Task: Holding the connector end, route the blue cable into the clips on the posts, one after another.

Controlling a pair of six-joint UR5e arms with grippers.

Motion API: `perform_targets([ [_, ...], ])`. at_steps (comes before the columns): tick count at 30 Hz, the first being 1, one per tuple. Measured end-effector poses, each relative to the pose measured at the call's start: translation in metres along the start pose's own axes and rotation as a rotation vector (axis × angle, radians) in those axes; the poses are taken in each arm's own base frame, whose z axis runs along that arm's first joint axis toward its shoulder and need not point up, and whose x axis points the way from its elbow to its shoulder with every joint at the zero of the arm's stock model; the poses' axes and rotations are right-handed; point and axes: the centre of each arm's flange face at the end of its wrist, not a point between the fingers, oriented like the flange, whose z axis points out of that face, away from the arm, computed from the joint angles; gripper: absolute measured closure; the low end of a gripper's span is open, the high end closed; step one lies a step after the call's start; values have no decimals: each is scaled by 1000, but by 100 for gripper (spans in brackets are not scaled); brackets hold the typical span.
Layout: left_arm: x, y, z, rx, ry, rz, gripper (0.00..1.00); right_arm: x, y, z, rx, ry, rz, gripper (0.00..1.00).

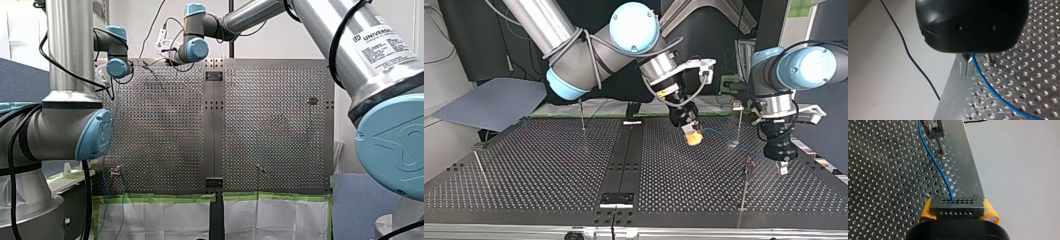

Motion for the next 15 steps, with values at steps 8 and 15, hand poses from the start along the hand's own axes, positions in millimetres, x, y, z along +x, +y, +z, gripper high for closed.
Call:
perform_targets([
  [8,-11,-2,10,34,-21,-23,100,7,-2,6,4,19,7,100],
  [15,-11,0,12,34,-19,-28,100,12,2,9,-2,31,20,100],
])
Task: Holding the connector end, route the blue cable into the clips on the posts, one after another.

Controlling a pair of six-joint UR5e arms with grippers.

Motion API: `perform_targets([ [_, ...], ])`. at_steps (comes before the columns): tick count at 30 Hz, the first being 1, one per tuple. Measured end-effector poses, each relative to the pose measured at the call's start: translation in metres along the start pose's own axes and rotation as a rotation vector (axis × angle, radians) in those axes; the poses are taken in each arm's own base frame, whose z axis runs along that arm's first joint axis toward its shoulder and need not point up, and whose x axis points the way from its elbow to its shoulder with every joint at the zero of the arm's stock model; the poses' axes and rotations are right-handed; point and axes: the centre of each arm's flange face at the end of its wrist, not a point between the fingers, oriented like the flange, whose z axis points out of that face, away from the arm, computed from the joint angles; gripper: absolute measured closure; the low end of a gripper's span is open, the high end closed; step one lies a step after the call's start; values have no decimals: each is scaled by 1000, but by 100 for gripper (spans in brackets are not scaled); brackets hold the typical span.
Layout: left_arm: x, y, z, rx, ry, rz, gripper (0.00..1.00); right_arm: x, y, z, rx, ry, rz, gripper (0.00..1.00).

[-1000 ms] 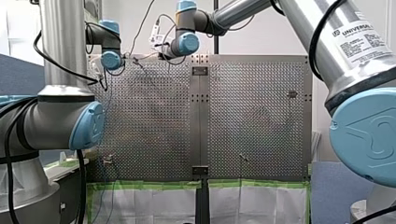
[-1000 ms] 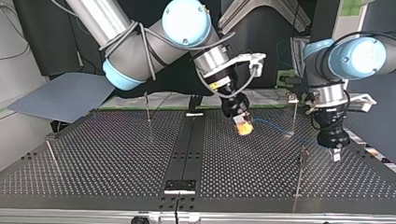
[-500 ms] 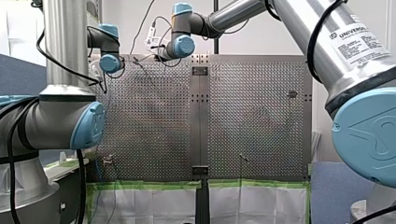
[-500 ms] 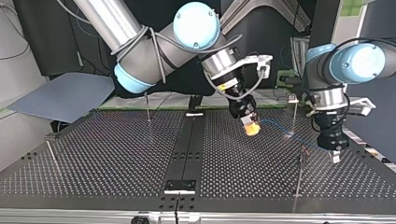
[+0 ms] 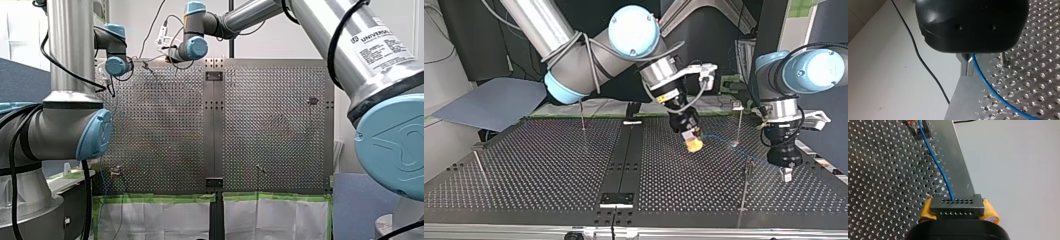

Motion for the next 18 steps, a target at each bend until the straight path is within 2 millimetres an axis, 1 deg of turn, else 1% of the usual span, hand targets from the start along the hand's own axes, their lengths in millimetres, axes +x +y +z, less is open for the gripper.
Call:
perform_targets([
  [8,14,3,4,9,26,-6,100,2,13,4,-19,3,2,100],
  [12,15,5,6,15,24,-8,100,-4,22,7,-31,-4,1,100],
  [18,24,7,10,26,24,-16,100,-13,29,11,-39,-11,-1,100],
])
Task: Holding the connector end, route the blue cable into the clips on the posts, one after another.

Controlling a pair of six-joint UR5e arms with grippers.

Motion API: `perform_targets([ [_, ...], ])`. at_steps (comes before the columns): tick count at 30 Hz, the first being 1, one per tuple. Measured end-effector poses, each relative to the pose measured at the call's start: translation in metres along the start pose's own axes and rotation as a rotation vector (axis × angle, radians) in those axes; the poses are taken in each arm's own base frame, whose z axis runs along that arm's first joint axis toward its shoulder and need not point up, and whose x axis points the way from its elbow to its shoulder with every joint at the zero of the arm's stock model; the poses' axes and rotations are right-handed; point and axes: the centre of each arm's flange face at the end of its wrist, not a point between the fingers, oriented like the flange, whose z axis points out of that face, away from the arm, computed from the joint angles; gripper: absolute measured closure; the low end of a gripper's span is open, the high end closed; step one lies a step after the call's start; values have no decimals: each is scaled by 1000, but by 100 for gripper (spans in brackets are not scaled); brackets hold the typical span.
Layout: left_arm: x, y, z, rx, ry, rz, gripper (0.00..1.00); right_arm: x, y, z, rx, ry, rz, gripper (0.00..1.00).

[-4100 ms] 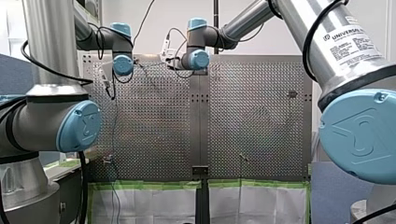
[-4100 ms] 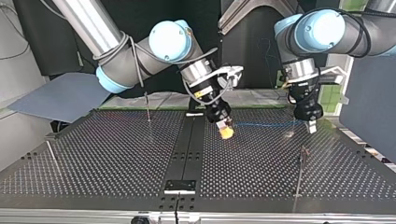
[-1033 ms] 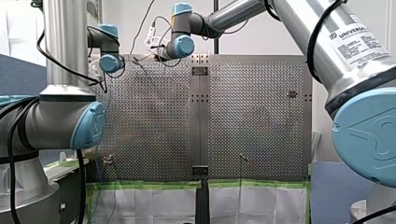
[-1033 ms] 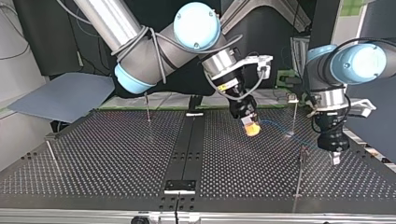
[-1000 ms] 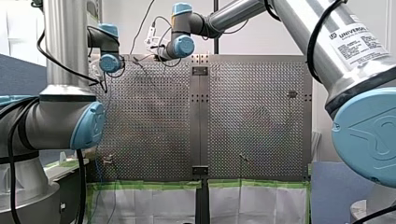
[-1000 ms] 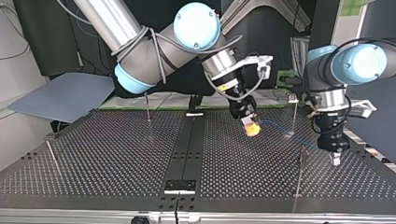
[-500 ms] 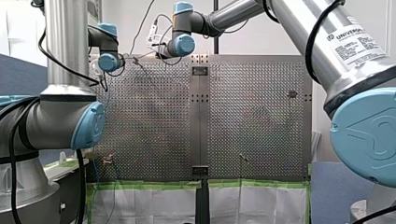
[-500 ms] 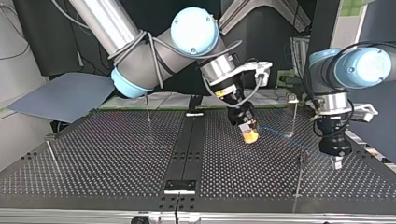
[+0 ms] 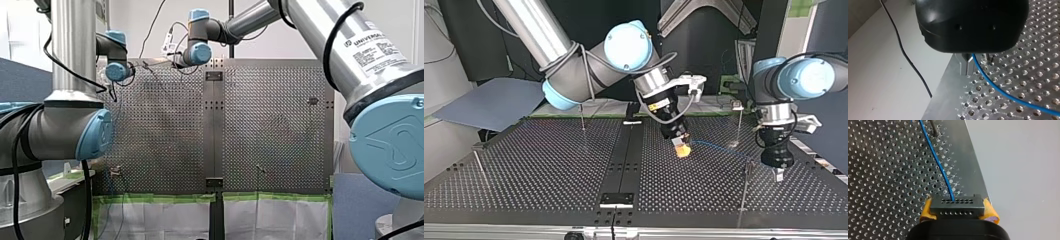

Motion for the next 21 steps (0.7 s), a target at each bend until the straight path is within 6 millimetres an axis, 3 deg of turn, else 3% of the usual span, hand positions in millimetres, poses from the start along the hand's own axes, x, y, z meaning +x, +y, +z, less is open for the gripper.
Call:
perform_targets([
  [13,-8,-8,10,29,-46,-45,100,4,3,10,20,21,-2,100],
  [21,11,2,17,22,-19,-56,100,9,16,14,4,31,-3,100],
])
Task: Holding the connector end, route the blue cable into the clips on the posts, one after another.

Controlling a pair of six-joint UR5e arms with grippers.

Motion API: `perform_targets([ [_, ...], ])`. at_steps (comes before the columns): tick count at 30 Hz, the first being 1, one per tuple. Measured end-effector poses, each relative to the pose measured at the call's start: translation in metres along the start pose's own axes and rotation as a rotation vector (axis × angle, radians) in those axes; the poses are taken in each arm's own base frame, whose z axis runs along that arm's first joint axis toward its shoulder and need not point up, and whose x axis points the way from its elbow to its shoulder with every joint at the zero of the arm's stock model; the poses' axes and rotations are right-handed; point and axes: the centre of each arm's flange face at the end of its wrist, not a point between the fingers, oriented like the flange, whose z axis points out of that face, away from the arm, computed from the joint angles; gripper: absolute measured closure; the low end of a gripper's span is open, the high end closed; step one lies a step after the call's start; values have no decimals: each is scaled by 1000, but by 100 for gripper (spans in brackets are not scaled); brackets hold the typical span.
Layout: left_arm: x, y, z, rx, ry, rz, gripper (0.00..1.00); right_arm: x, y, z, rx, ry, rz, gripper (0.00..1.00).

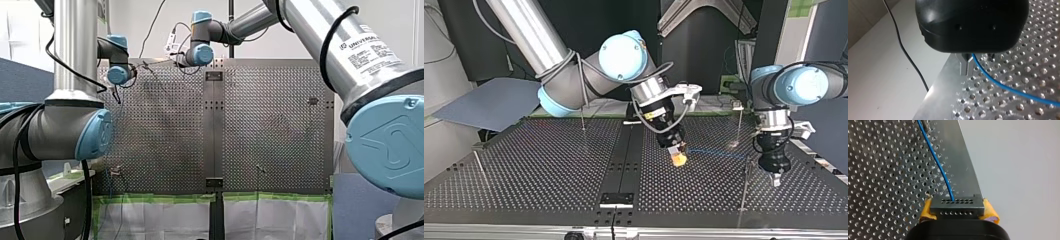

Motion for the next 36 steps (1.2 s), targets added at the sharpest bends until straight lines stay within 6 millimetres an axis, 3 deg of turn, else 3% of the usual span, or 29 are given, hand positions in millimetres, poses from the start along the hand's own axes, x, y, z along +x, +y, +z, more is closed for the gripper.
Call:
perform_targets([
  [11,-12,2,14,20,-28,-28,100,-4,20,5,-24,-4,-5,100],
  [24,-3,16,21,14,-26,-46,100,-10,39,15,-19,14,-9,100],
  [36,-13,10,31,61,-61,-103,100,-14,48,36,-4,27,-9,100],
])
